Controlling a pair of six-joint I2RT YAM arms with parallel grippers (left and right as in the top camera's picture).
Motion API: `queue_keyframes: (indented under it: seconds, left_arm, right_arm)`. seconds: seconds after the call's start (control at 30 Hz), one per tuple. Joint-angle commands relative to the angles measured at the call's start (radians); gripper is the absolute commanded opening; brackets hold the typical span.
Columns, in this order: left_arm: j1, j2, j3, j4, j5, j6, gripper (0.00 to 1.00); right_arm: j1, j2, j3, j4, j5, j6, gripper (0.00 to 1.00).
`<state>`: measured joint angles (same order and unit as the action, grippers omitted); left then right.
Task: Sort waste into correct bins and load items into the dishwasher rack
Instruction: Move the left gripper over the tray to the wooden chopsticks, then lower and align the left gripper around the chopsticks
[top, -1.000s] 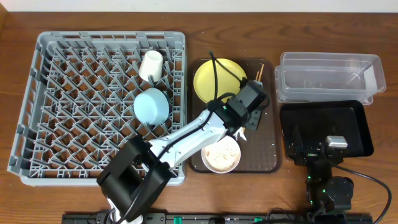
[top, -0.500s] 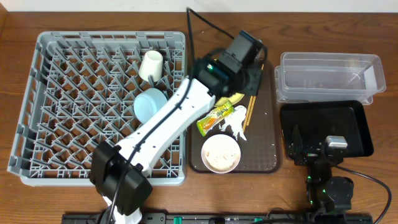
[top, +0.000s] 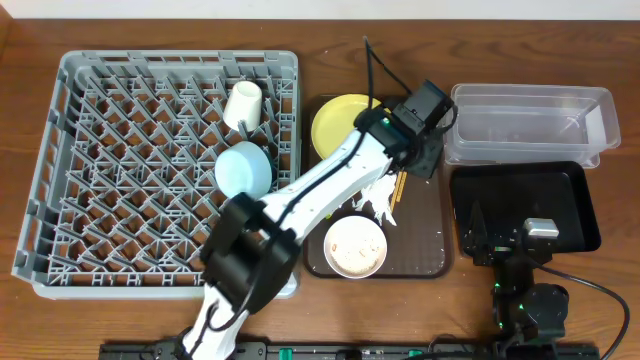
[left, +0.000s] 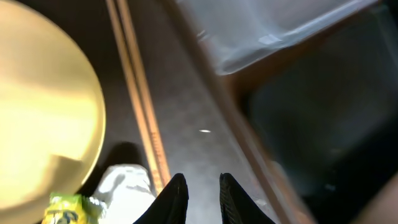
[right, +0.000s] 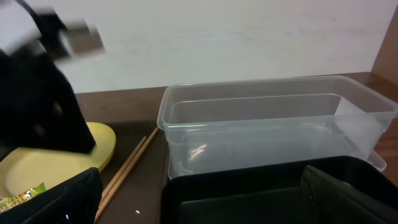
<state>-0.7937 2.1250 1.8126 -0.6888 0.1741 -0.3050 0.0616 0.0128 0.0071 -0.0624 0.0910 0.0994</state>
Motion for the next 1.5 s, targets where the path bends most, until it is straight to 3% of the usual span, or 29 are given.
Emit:
queue_keyframes:
  seconds: [0.0, 0.17, 0.73, 0.9, 1.33, 1.47]
  left_arm:
    - [0.01, 0.032, -0.009, 0.01, -0.06, 0.02, 0.22]
    - [0.011, 0.04, -0.009, 0.014, -0.157, 0.02, 0.24]
    - [-0.043, 0.047, -0.035, 0.09, -0.166, 0.013, 0.22]
    - [-0.043, 0.047, -0.04, 0.101, -0.21, 0.013, 0.14]
    - [-0.043, 0.047, -0.093, 0.167, -0.214, 0.013, 0.13]
    - [-0.043, 0.047, -0.114, 0.194, -0.22, 0.013, 0.06]
  right_arm:
    - [-0.004, -0.002, -0.002, -0.002, 0.013, 0.012, 0.99]
    - [-0.004, -0.002, -0.002, -0.002, 0.013, 0.012, 0.99]
    - [-0.004, -0.002, -0.002, -0.002, 0.013, 0.012, 0.99]
    - [-0.004, -0.002, -0.002, -0.002, 0.013, 0.012, 0.99]
    - [-0.004, -0.002, -0.002, -0.002, 0.013, 0.012, 0.99]
    - [-0.004, -0.002, -0.002, -0.002, 0.013, 0.012, 0.99]
